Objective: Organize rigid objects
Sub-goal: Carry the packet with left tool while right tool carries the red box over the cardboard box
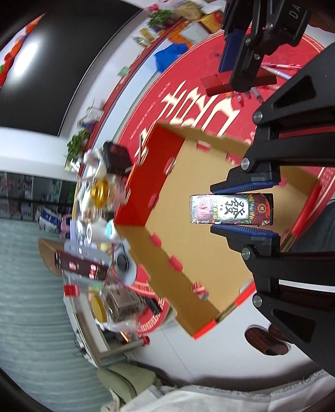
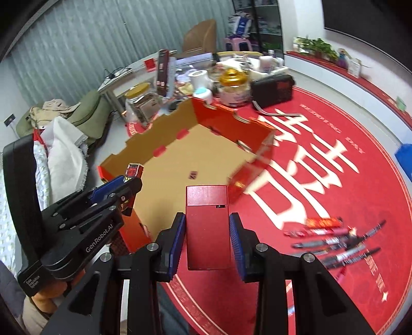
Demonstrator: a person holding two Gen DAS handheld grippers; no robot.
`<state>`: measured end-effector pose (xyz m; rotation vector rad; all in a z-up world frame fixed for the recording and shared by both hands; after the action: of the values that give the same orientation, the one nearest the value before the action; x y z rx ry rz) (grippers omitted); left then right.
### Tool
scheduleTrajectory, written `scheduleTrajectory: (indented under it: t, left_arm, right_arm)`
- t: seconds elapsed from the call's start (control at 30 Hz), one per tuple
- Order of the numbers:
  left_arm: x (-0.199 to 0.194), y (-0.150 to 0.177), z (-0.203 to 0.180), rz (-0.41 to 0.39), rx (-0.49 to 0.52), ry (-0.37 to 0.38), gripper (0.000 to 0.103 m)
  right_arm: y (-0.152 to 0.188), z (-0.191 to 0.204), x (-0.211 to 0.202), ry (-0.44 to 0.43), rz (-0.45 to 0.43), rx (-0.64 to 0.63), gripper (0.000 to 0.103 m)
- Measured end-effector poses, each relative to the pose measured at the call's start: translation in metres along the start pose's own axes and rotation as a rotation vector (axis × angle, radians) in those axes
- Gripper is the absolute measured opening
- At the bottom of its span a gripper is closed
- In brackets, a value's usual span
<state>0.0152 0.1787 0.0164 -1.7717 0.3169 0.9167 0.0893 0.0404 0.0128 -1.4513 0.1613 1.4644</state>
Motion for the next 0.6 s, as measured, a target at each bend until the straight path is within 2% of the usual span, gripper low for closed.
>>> scheduleTrajectory:
  t: [0.23,0.4,0.6]
  left_arm:
    - [0.010,-0.012,0.023,-0.005,-0.040,-0.045,0.025]
    - [0.028,-0.023,0.030,-0.002,-0.062,-0.093,0.025]
    - [0.048,-0.036,0.030,0.002,-0.068,-0.111,0.025]
  right_arm:
    - [-0.027,0.014,0.016,-0.033,-0.035,0.009,0.036]
    - [-0.042,0.017,0.034,-0.008,-0.020,-0.001,0.036]
    - [-0.056,0.012,0.059,0.013,0.017,0.008,0.036]
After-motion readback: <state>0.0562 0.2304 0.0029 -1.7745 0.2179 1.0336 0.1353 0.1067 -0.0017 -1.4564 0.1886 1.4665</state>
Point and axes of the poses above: each gripper's, at about its wrist camera, not at the fingertips, and x roughly the way its jaws point, z to its left, y to its underside, the point moved 5 cm from there along x, roughly the way its jaws point, and after that the axes turned 3 degrees about -x, right-handed, at the moved point
